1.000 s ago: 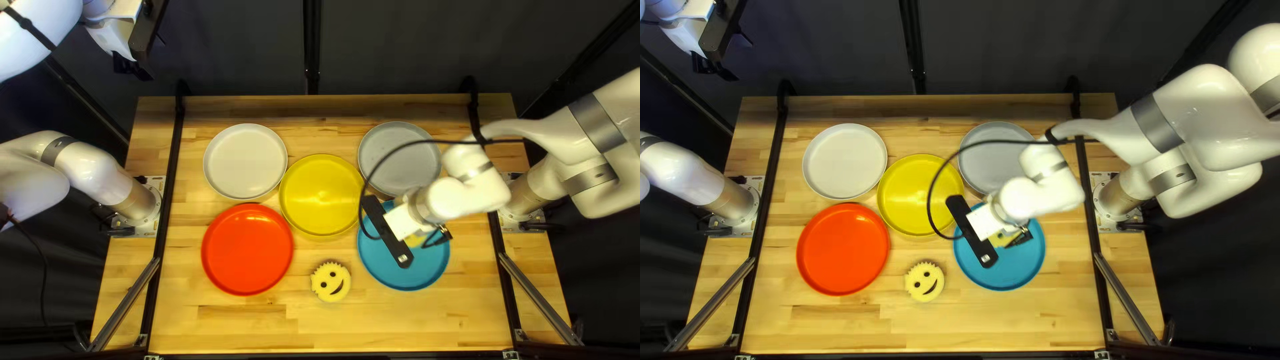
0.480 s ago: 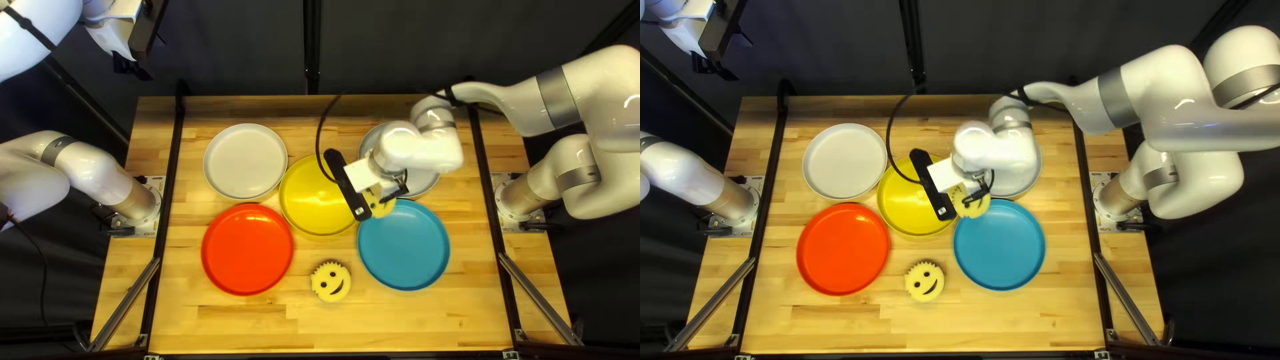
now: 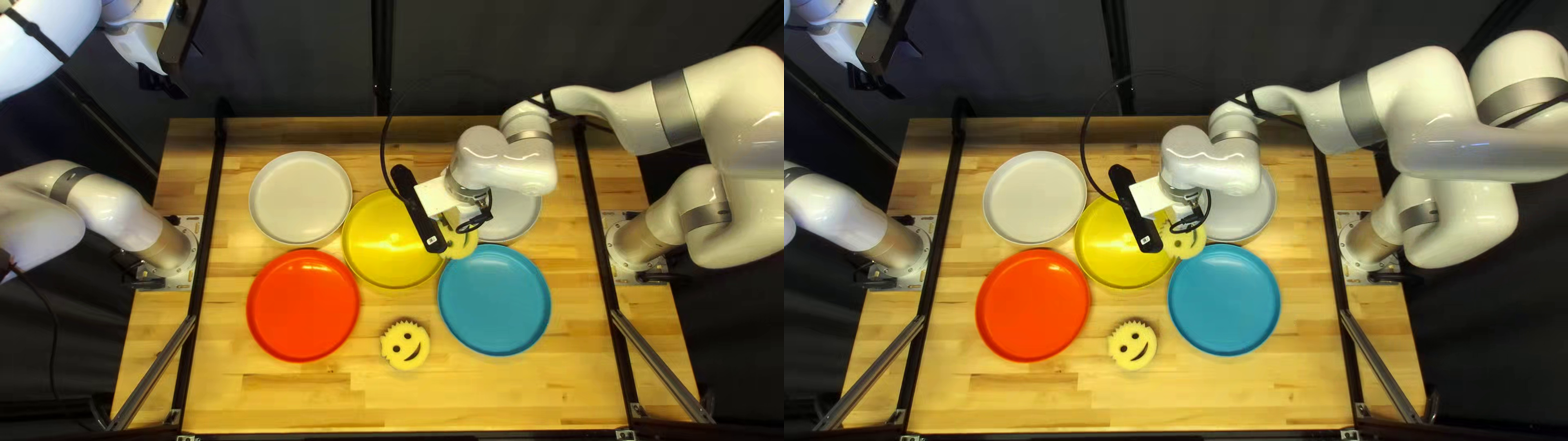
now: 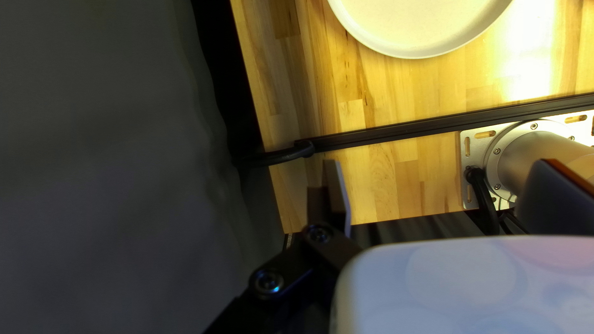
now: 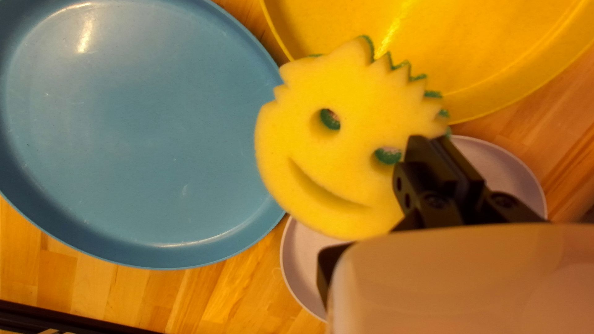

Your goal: Pick up sponge and scrub the plate

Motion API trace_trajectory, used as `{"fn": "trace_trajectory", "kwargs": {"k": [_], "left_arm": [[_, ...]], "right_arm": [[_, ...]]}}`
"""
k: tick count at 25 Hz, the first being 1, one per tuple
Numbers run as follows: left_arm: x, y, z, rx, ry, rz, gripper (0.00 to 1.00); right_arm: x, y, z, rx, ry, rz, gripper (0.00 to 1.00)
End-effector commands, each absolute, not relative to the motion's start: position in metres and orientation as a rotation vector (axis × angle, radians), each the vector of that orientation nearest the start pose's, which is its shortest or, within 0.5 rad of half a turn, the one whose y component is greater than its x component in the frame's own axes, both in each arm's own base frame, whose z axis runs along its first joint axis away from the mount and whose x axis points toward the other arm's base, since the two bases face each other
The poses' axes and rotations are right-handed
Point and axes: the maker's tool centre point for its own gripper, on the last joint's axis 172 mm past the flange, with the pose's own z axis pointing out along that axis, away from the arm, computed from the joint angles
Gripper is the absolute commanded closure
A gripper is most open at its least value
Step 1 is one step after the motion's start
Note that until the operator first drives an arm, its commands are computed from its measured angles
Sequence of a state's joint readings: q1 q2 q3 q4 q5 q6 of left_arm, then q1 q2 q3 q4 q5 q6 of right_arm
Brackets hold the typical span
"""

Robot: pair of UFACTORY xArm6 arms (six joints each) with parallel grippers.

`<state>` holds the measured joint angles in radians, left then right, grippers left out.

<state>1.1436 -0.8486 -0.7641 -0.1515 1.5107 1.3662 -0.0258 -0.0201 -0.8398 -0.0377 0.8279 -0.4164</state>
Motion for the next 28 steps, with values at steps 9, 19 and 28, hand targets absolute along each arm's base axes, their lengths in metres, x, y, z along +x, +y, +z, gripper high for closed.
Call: {"fn": "trace_trajectory", "kwargs": {"k": [9, 19, 28], "left_arm": [[0.146, 0.224, 0.330, -3.061, 0.340, -0.271, 0.00], [0.146, 0.223, 0.330, -3.061, 0.340, -0.271, 0.00], [0.146, 0.223, 0.330, -3.061, 0.340, -0.271, 0.00]], "right_arm": [[0.496, -0.034, 0.107, -3.124, -0.688, -0.069, 1.00], [0.532, -0.029, 0.091, -3.131, -0.707, -0.129, 1.00], [0.531, -0.008, 0.080, -3.151, -0.743, -0.161, 1.00]]}}
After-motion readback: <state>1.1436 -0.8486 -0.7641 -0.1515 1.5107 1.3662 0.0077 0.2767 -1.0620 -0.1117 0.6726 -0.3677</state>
